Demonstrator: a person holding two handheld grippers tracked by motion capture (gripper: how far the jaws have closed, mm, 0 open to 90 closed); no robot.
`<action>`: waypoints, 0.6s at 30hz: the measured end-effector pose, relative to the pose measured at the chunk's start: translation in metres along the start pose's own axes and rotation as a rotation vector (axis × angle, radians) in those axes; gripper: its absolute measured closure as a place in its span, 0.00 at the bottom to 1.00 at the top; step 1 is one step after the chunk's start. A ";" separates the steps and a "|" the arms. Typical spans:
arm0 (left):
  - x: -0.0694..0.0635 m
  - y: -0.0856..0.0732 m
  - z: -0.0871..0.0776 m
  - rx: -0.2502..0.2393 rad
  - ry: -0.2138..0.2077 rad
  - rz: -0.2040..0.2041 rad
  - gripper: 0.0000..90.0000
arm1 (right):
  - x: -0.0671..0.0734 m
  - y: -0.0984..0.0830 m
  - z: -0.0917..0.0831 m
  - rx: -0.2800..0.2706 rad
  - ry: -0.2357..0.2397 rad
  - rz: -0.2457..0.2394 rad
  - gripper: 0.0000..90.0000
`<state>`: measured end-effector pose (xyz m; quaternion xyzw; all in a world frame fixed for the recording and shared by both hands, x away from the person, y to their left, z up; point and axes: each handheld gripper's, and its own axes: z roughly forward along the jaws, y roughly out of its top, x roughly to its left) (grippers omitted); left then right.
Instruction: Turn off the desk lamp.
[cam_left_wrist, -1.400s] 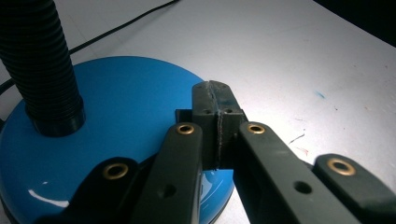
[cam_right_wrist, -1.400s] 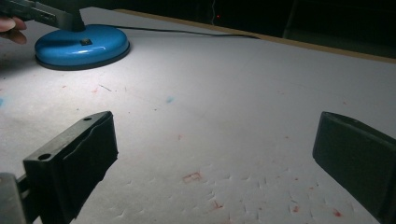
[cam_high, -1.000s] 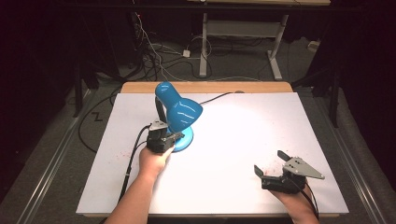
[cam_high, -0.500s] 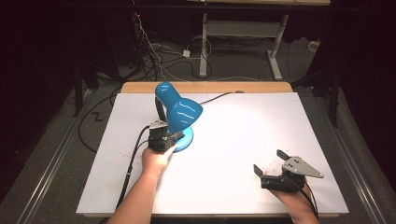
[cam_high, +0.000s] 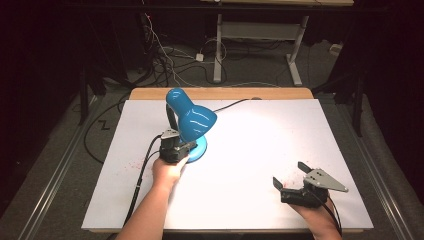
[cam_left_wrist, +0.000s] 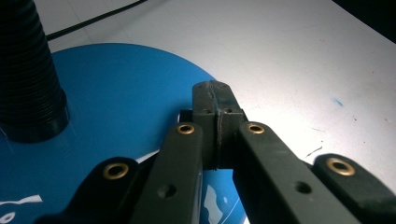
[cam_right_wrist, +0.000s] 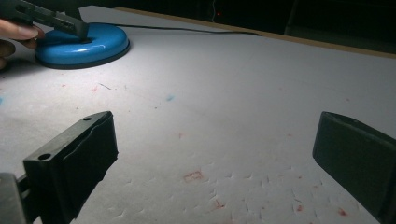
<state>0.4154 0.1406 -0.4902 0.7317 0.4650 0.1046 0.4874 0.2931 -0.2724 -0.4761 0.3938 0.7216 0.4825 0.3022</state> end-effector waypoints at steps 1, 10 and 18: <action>0.000 0.000 0.000 0.001 0.000 -0.002 0.98 | 0.000 0.000 0.000 -0.001 -0.001 0.003 0.01; 0.002 0.000 -0.001 0.010 0.039 0.000 0.98 | -0.001 0.000 -0.001 -0.001 -0.004 0.007 0.01; 0.010 0.000 -0.005 0.019 0.038 -0.015 0.98 | 0.000 0.000 -0.001 -0.002 -0.007 0.003 0.01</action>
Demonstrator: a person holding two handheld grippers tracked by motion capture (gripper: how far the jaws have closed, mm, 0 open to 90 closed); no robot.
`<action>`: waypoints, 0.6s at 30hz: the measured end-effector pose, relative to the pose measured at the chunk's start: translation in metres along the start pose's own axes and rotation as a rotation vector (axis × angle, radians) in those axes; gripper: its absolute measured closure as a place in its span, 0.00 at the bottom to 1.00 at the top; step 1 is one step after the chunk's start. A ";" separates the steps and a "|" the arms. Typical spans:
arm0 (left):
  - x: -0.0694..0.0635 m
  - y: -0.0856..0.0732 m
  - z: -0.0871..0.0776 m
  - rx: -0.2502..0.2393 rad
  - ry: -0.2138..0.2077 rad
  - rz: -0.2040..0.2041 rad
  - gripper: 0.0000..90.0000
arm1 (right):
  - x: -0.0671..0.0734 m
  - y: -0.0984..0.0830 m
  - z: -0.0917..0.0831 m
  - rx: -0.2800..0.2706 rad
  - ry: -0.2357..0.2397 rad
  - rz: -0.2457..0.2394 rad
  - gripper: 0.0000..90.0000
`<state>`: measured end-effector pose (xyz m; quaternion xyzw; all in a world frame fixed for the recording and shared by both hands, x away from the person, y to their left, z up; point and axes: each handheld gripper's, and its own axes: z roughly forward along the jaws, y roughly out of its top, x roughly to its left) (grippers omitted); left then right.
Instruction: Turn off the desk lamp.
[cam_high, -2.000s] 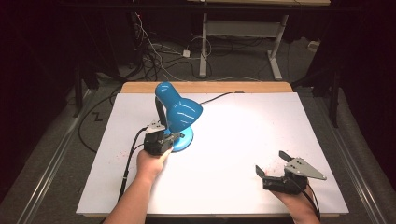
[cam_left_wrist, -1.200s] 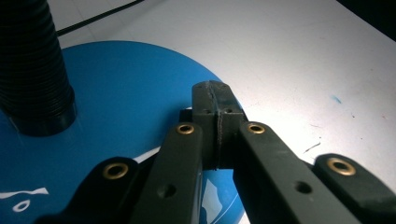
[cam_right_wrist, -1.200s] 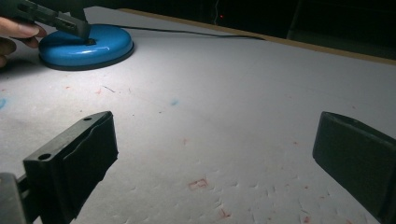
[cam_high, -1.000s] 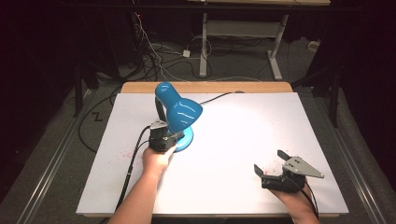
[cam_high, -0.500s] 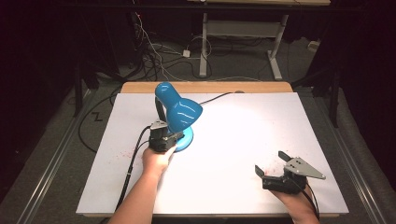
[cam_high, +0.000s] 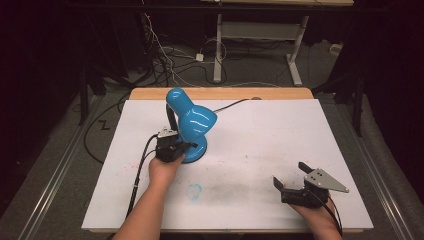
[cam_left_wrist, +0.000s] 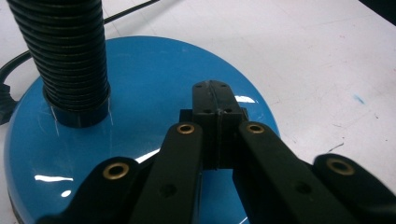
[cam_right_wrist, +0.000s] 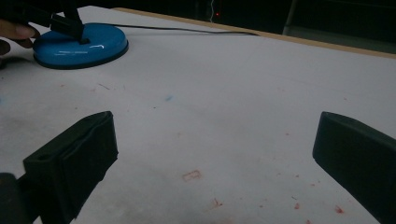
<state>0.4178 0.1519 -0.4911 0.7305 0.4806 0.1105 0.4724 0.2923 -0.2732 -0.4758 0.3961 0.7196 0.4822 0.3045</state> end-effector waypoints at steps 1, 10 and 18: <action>0.000 0.000 0.000 0.000 0.000 0.003 0.98 | 0.000 0.000 0.000 0.000 0.000 0.001 0.01; -0.002 0.000 -0.002 -0.006 0.011 0.026 0.98 | 0.000 0.000 0.001 -0.001 0.001 0.003 0.01; -0.005 0.001 -0.007 -0.020 0.003 0.047 0.98 | -0.002 0.000 0.001 -0.001 -0.004 0.005 0.01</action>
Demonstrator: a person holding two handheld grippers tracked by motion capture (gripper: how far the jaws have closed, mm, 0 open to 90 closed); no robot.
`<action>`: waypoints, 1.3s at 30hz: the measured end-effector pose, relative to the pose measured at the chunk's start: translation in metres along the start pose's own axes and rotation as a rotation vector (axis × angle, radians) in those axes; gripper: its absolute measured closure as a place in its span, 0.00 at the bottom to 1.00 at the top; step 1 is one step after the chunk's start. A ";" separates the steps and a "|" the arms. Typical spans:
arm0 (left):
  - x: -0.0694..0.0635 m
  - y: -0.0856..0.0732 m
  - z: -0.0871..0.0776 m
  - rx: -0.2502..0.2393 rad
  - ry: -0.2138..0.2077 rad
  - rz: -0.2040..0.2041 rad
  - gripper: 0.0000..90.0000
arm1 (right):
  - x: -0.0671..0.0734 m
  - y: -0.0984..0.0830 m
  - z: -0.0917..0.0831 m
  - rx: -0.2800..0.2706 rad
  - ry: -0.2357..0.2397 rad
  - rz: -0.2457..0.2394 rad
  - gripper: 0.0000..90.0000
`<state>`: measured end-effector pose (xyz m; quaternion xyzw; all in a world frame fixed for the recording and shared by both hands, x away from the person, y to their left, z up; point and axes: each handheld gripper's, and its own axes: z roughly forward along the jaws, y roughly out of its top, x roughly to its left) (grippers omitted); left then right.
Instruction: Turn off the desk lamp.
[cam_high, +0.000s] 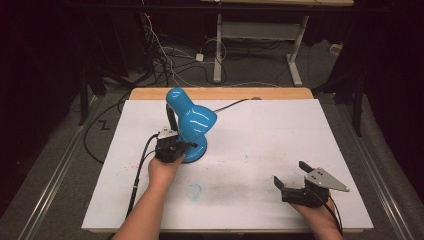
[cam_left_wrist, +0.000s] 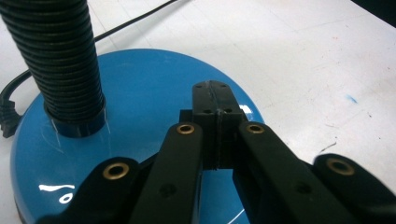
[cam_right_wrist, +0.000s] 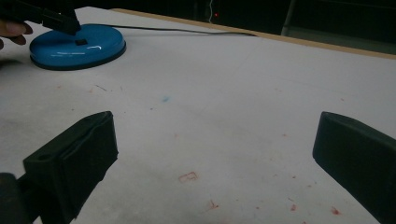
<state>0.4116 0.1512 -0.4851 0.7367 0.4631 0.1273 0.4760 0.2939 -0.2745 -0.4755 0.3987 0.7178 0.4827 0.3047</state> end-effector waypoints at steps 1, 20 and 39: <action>0.000 0.000 0.000 0.000 0.000 0.000 0.98 | 0.000 0.000 0.000 0.001 0.000 -0.001 0.01; 0.002 -0.028 -0.047 0.001 -0.005 0.036 0.98 | 0.000 -0.001 0.000 0.005 -0.005 -0.005 0.01; -0.010 -0.078 -0.117 0.010 0.009 0.101 0.98 | 0.002 -0.001 0.000 0.007 -0.011 -0.001 0.01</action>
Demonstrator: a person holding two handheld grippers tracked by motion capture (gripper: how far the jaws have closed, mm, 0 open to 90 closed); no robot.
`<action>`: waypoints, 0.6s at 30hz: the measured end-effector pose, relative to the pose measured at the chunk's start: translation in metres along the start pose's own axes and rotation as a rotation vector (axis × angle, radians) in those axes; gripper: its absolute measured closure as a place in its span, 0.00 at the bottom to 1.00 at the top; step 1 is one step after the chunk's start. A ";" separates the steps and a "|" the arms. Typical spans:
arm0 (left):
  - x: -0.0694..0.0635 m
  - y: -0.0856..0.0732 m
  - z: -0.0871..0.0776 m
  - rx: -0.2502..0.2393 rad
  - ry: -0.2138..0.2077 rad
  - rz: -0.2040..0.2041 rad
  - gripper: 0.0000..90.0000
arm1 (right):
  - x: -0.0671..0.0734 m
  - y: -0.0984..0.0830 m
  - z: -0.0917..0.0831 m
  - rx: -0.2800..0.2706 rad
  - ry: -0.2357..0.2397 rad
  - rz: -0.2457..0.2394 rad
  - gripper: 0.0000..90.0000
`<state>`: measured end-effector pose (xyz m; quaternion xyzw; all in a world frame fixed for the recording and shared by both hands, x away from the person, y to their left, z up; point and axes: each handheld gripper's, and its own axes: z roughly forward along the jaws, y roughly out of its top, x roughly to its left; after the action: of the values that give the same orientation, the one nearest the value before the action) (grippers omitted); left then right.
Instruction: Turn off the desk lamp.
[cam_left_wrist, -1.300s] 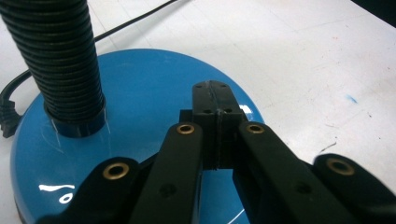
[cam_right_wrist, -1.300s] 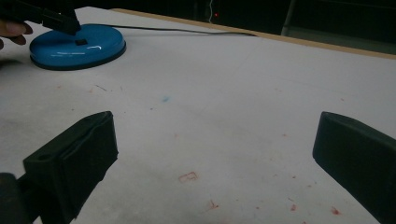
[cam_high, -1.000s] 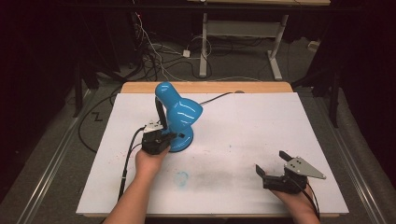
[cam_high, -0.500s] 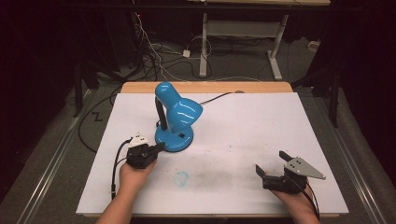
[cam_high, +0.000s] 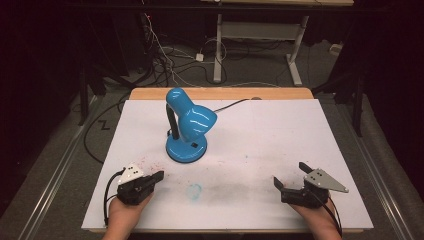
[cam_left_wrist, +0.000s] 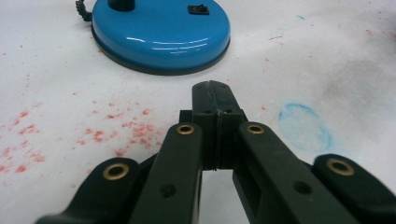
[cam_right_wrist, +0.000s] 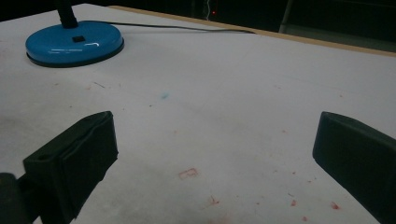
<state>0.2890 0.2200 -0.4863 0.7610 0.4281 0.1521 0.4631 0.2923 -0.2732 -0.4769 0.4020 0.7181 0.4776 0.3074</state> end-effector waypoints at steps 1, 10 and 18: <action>0.000 0.000 0.002 0.004 -0.004 0.001 0.98 | 0.000 0.000 0.000 0.000 0.000 0.001 0.01; -0.002 -0.001 0.005 0.012 -0.005 0.034 0.98 | 0.000 -0.001 0.002 0.008 0.002 0.003 0.01; -0.003 0.002 0.005 0.033 -0.012 0.068 0.53 | 0.000 -0.001 -0.001 0.005 0.000 -0.003 0.01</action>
<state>0.2914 0.2142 -0.4872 0.7835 0.4018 0.1562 0.4476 0.2917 -0.2741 -0.4779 0.4019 0.7197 0.4755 0.3073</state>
